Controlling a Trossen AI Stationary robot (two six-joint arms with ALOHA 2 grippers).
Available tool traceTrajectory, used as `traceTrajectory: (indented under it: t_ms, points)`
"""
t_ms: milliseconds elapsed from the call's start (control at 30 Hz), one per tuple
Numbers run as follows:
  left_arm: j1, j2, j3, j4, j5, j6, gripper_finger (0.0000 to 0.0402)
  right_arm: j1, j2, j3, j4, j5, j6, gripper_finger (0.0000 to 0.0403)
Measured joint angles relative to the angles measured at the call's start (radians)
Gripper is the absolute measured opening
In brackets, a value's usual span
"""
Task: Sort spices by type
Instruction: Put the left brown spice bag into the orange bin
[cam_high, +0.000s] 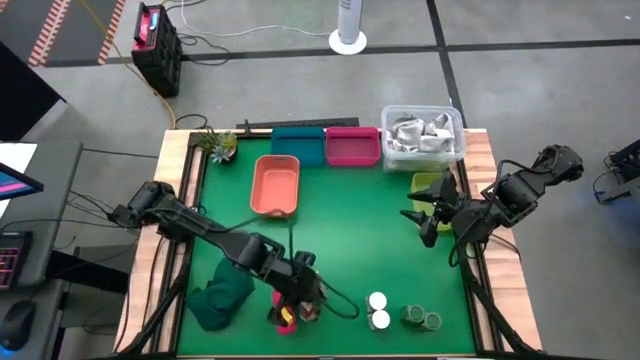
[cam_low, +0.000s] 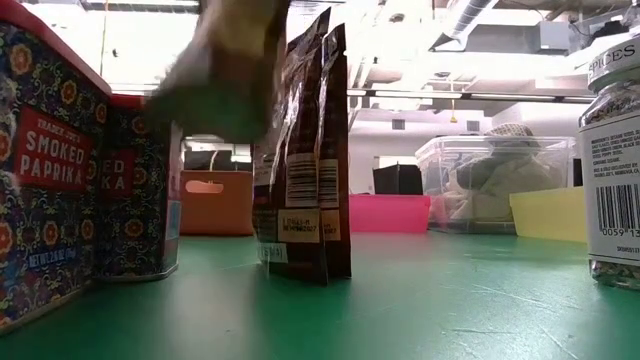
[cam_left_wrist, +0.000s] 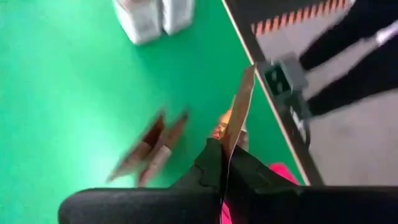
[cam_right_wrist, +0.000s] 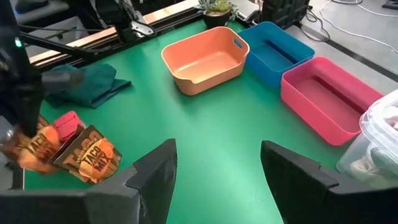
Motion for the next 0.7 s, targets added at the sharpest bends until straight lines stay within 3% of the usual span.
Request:
traceTrajectory:
  t_ms: [200, 433, 700]
  points:
    - [0.089, -0.124, 0.013, -0.022, -0.017, -0.066, 0.0, 0.0, 0.0, 0.0, 0.001, 0.001, 0.004, 0.026]
    - [0.276, -0.271, 0.013, -0.177, -0.152, -0.041, 0.0, -0.034, 0.002, 0.0, 0.004, 0.027, 0.005, 0.026]
    - [0.536, -0.302, -0.005, -0.311, -0.19, 0.053, 0.0, -0.061, 0.003, 0.0, 0.032, 0.027, 0.006, 0.026]
